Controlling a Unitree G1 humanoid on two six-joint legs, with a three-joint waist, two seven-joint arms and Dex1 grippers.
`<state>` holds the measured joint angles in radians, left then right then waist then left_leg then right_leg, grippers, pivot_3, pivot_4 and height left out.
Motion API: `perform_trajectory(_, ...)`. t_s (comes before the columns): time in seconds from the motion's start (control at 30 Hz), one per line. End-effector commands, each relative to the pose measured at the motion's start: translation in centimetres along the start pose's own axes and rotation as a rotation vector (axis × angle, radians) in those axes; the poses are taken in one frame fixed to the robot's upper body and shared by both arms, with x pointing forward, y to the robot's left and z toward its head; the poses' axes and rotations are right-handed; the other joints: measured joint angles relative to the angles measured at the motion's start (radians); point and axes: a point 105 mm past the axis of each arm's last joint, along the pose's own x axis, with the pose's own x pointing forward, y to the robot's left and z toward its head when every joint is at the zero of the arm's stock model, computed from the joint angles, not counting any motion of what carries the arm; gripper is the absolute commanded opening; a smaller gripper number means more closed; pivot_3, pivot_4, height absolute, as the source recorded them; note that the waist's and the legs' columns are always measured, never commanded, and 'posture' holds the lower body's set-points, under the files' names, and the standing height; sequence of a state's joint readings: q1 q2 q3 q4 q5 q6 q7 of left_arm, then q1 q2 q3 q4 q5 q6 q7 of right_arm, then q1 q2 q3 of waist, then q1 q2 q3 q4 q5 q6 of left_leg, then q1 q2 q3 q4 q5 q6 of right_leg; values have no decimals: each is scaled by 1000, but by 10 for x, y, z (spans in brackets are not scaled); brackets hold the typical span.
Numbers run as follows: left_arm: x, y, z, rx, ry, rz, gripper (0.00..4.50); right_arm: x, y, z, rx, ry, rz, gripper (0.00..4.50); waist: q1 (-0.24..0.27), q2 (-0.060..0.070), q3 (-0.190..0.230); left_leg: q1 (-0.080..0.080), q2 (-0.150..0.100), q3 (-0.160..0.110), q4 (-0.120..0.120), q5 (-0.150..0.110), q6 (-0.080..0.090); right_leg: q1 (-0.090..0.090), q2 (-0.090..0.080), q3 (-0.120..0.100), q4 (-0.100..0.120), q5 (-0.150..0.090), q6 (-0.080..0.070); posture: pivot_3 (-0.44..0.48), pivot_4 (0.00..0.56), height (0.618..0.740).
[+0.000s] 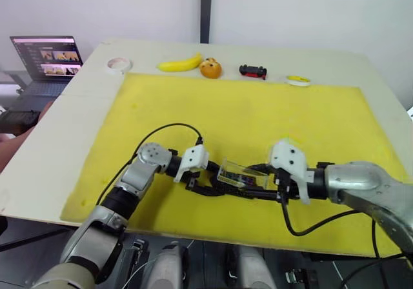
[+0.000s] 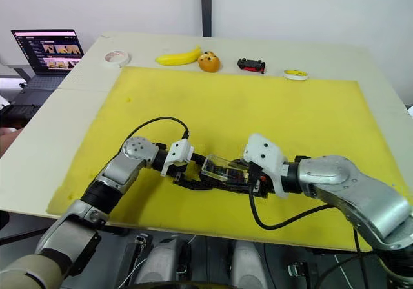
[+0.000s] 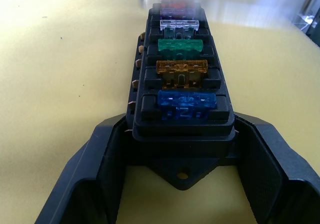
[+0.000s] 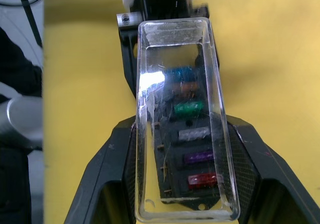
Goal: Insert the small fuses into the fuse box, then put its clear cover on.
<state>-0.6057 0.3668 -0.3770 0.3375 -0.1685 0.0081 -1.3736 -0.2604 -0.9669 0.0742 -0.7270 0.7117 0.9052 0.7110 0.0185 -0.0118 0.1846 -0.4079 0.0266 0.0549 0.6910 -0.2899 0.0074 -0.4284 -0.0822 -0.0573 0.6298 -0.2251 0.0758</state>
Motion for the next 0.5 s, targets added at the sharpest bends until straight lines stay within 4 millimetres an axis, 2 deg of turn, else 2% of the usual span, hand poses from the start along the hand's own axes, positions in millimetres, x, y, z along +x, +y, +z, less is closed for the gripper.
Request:
perform_trajectory(0.03, 4, 1, 1, 16, 12, -7, 2564, 1, -3, 4, -50, -3, -13, 1724, 0, 0, 0, 0, 0, 0, 0, 0, 0, 0, 0, 0, 0, 0, 0, 0, 150, 737)
perform_trajectory(0.5, 4, 0, -1, 11, 20, -13, 2564, 14, -7, -1, -73, 26, 34, 1724, 0, 0, 0, 0, 0, 0, 3, -1, 1, 1, 0, 0, 0, 0, 0, 0, 150, 737)
